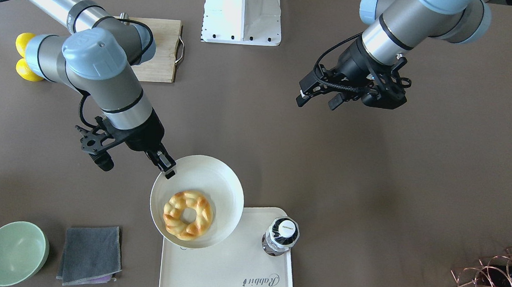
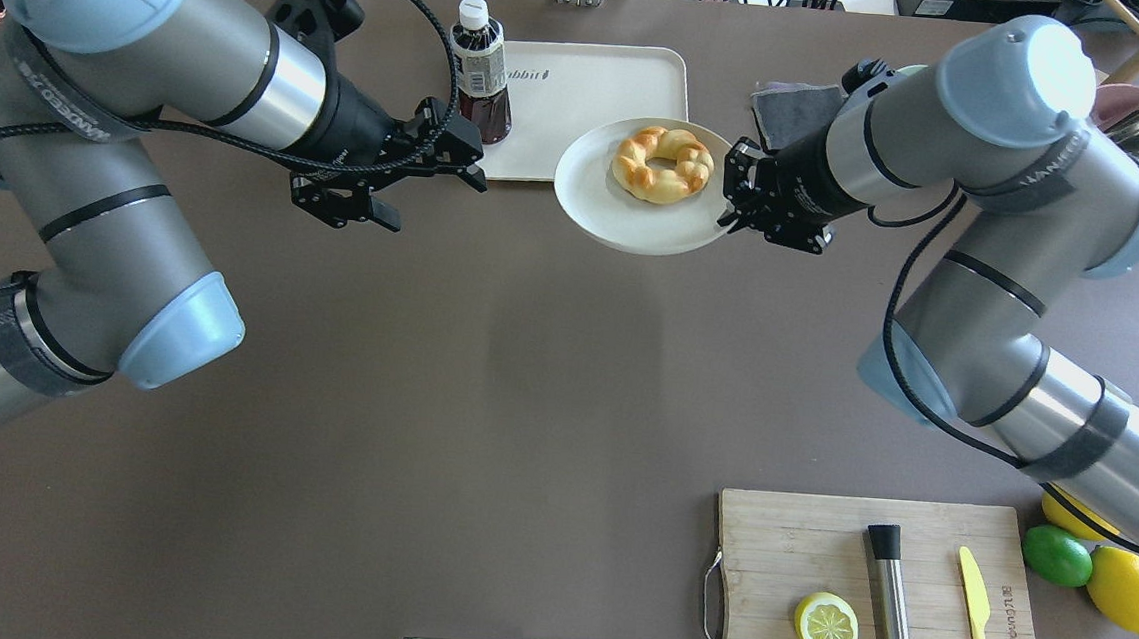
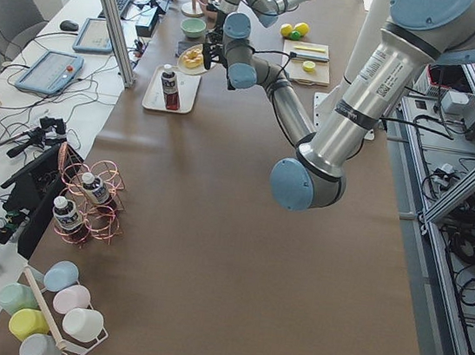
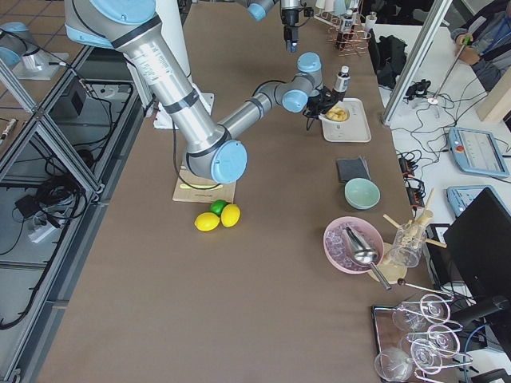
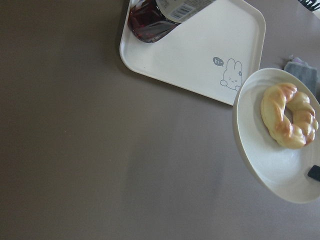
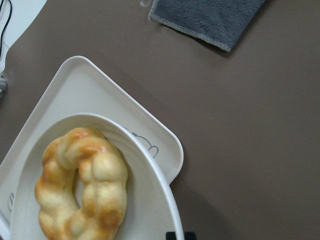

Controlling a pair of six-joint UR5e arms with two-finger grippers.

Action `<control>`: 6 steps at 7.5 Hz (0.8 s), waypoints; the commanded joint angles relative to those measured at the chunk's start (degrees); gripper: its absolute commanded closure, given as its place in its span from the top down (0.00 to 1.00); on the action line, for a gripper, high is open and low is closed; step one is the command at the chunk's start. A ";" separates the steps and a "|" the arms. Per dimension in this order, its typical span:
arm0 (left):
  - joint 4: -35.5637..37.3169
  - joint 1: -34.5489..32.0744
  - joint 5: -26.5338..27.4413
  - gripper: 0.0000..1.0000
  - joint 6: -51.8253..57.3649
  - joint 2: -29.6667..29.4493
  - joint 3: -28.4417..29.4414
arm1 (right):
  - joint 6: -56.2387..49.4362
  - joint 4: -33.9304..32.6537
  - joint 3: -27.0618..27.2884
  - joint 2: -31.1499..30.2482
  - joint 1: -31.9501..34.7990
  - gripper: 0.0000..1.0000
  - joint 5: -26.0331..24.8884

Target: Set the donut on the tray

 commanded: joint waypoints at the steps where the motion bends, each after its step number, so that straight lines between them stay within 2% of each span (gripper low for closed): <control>1: 0.00 -3.20 -0.51 0.98 7.79 8.02 -3.31 | 11.90 2.22 -16.81 10.38 -1.20 0.00 -6.76; 3: 0.00 -5.05 -0.59 0.98 9.40 11.20 -7.00 | 22.03 8.98 -26.15 13.30 -3.40 0.00 -11.79; 5: 0.00 -5.23 -0.59 0.98 9.40 12.53 -8.25 | 25.03 9.53 -27.33 14.28 -3.85 0.00 -11.89; 6: 0.00 -5.14 -0.51 0.98 9.40 12.62 -8.16 | 27.31 9.53 -27.33 14.28 -3.85 0.04 -12.06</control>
